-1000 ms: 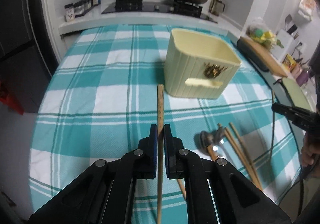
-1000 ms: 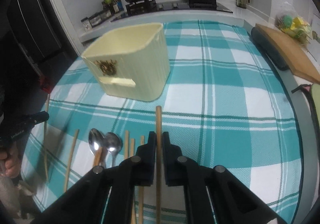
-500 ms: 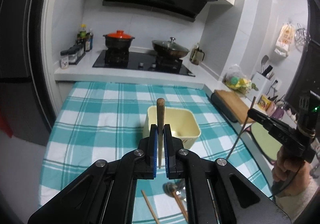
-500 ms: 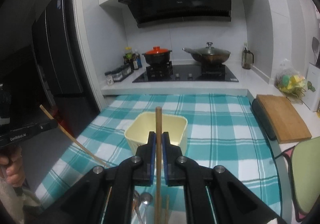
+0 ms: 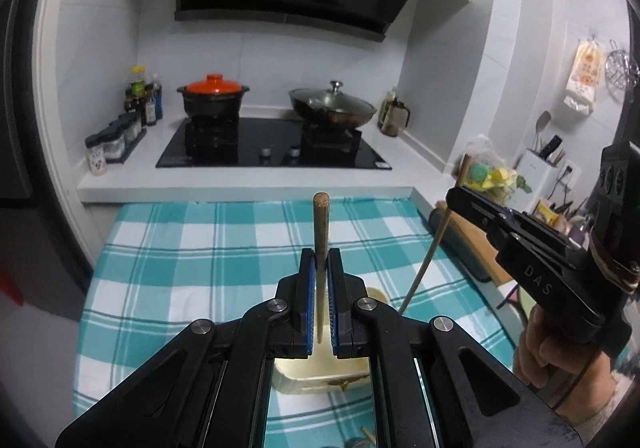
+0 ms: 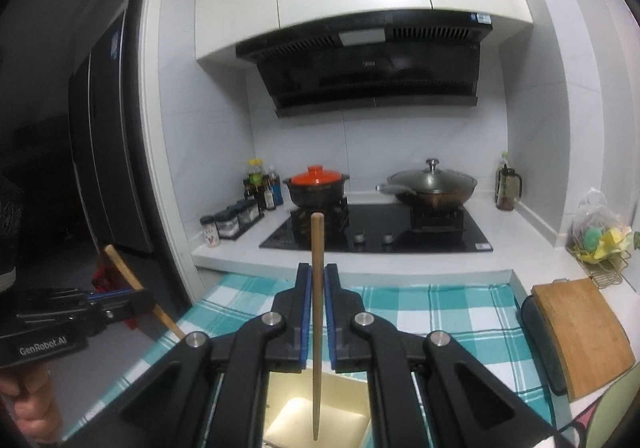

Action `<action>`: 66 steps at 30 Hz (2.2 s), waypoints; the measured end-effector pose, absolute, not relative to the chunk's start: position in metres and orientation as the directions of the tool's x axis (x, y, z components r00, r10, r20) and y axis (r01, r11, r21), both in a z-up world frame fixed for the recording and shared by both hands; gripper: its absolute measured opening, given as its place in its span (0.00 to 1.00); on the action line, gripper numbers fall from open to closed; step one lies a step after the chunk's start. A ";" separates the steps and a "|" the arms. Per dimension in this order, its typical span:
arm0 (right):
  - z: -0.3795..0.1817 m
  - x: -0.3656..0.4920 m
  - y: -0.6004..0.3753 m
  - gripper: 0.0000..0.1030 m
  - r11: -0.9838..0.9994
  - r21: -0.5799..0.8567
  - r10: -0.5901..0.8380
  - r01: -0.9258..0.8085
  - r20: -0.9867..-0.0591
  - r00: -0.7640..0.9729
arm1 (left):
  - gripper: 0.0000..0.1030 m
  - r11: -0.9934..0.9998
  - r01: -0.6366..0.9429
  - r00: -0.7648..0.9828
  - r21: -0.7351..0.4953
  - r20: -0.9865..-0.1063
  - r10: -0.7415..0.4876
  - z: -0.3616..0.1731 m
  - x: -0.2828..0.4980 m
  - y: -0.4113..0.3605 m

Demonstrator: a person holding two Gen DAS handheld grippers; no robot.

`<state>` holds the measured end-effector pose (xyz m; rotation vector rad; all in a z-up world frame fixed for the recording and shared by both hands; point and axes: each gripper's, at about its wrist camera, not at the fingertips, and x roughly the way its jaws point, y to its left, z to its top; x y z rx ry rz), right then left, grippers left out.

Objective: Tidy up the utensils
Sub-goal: 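Lift the chopstick upright in the right tool over the cream holder while the left tool carries its own, then open the right tool to drop its chopstick into the holder while the left tool releases its own, then move both tools back down to the remaining chopsticks and spoons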

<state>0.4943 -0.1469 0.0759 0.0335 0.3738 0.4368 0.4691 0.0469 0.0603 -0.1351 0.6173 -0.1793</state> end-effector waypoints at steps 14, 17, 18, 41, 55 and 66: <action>-0.034 0.555 -0.142 0.06 0.913 0.139 0.392 -0.385 -0.562 0.728 | 0.07 0.987 0.106 0.663 -0.122 -0.731 -0.162 -0.033 0.544 0.014; -0.040 0.567 -0.143 0.08 0.919 0.159 0.381 -0.360 -0.587 0.714 | 0.36 0.988 0.091 0.655 -0.127 -0.739 -0.155 -0.034 0.552 0.014; -0.042 0.570 -0.143 0.10 0.922 0.166 0.376 -0.350 -0.597 0.708 | 0.45 0.989 0.081 0.663 -0.123 -0.735 -0.145 -0.032 0.552 0.014; -0.082 0.331 -0.247 0.32 0.945 -0.005 0.248 -0.326 -0.640 0.727 | 0.59 0.998 0.044 0.627 -0.038 -0.777 -0.057 -0.122 0.233 0.081; -0.165 0.240 -0.269 0.32 0.977 0.009 0.159 -0.212 -0.692 0.704 | 0.82 0.996 -0.078 0.554 -0.045 -0.832 0.006 -0.207 0.269 0.108; -0.159 0.235 -0.265 0.32 0.983 0.031 0.154 -0.180 -0.667 0.729 | 1.00 0.993 -0.114 0.579 -0.006 -0.813 0.061 -0.226 0.320 0.130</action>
